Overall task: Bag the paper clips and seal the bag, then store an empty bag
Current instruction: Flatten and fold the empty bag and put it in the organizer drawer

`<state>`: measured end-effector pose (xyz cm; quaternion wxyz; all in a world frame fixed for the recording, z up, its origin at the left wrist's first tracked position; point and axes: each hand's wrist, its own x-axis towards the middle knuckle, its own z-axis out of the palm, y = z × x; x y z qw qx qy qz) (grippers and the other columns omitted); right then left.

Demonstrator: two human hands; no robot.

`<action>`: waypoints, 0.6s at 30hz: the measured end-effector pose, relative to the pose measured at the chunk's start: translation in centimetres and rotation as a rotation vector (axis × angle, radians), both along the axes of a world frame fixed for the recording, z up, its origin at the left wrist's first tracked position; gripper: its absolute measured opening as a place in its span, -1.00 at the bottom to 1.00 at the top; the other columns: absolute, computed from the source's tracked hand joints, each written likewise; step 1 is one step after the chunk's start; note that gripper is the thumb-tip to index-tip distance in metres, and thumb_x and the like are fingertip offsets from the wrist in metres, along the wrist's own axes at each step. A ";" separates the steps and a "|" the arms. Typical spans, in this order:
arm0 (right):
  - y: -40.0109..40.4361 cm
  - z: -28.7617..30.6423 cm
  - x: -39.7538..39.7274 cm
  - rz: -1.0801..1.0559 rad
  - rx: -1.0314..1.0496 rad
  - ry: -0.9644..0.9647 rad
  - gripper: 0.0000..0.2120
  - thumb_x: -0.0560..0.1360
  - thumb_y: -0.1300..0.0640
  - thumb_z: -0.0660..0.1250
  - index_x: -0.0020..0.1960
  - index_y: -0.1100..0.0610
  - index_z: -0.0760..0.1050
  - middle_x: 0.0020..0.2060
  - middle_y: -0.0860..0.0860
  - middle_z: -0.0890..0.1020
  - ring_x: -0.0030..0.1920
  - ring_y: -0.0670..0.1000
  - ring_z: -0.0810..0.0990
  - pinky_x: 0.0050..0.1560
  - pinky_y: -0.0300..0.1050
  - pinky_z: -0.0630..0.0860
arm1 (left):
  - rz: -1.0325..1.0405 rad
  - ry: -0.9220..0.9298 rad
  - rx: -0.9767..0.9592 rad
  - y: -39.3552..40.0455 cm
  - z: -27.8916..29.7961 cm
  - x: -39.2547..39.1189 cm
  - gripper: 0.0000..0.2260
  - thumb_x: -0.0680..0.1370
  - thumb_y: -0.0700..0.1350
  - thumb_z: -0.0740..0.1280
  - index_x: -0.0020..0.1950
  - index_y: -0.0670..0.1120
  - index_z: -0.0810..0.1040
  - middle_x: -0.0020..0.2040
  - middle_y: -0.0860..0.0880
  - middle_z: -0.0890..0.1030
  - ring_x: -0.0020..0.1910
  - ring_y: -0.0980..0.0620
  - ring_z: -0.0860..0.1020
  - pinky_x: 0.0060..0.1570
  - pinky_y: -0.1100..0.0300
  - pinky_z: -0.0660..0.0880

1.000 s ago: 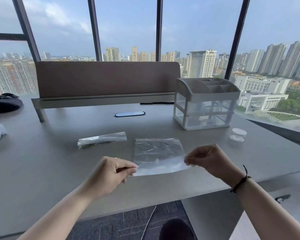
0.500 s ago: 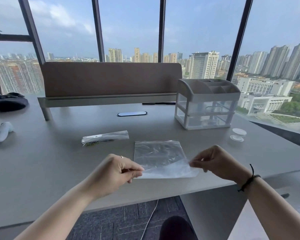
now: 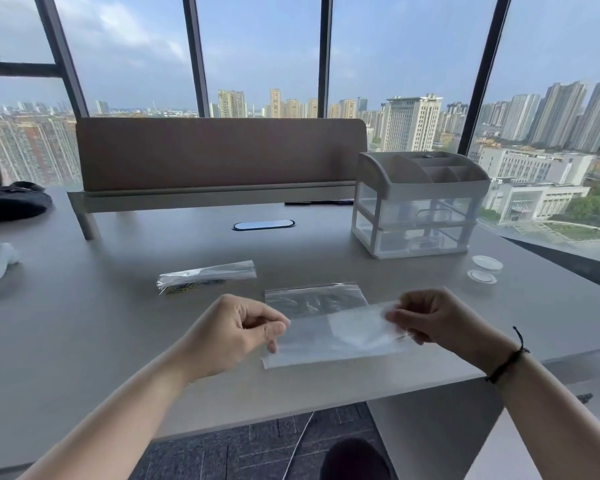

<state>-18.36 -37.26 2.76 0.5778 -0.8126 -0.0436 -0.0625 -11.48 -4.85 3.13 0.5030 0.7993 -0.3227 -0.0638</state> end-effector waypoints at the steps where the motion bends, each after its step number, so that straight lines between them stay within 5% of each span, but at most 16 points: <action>1: 0.0 -0.1 0.7 -0.026 0.007 -0.018 -0.73 0.47 0.20 0.44 -0.38 0.22 0.51 -0.53 0.02 0.55 -0.56 -0.11 0.33 -0.53 -0.33 0.27 | 0.022 0.032 -0.031 -0.3 0.1 0.7 -0.93 0.54 -0.20 0.43 -0.05 -0.11 0.73 -0.33 -0.08 0.73 -0.44 0.10 0.50 -0.38 0.27 0.43; 4: 0.1 -0.3 3.2 -0.102 -0.018 -0.041 -0.73 0.50 0.19 0.43 -0.34 0.25 0.53 -0.52 0.08 0.54 -0.57 -0.14 0.31 -0.53 -0.37 0.26 | 0.111 0.180 -0.168 -1.7 -0.1 3.0 -0.92 0.56 -0.26 0.40 -0.07 -0.20 0.70 -0.33 -0.13 0.71 -0.36 0.04 0.63 -0.26 0.24 0.57; 10: 0.0 -1.3 9.9 -0.256 -0.157 0.015 -0.73 0.49 0.06 0.45 -0.28 0.23 0.60 -0.56 -0.01 0.58 -0.54 -0.06 0.35 -0.51 -0.27 0.29 | 0.303 0.307 -0.156 -4.4 -1.1 8.2 -0.90 0.59 -0.20 0.38 -0.07 -0.20 0.65 -0.35 -0.13 0.69 -0.45 -0.05 0.65 -0.44 0.21 0.47; 15: -0.3 -3.1 14.3 -0.360 -0.335 0.076 -0.74 0.48 -0.01 0.43 -0.30 0.11 0.57 -0.57 -0.01 0.58 -0.64 -0.16 0.39 -0.47 -0.25 0.35 | 0.473 0.148 0.002 -5.1 -3.4 12.4 -0.86 0.57 -0.16 0.39 -0.18 -0.12 0.66 -0.40 -0.15 0.64 -0.50 -0.08 0.55 -0.56 0.27 0.39; 18: -0.1 -4.2 15.6 -0.379 -0.498 0.073 -0.75 0.46 -0.04 0.43 -0.32 0.06 0.55 -0.54 -0.06 0.57 -0.48 -0.11 0.52 -0.33 -0.15 0.48 | 0.479 -0.008 0.146 -5.3 -4.5 13.2 -0.83 0.55 -0.11 0.41 -0.24 -0.03 0.65 -0.39 -0.01 0.67 -0.47 -0.03 0.60 -0.40 0.25 0.46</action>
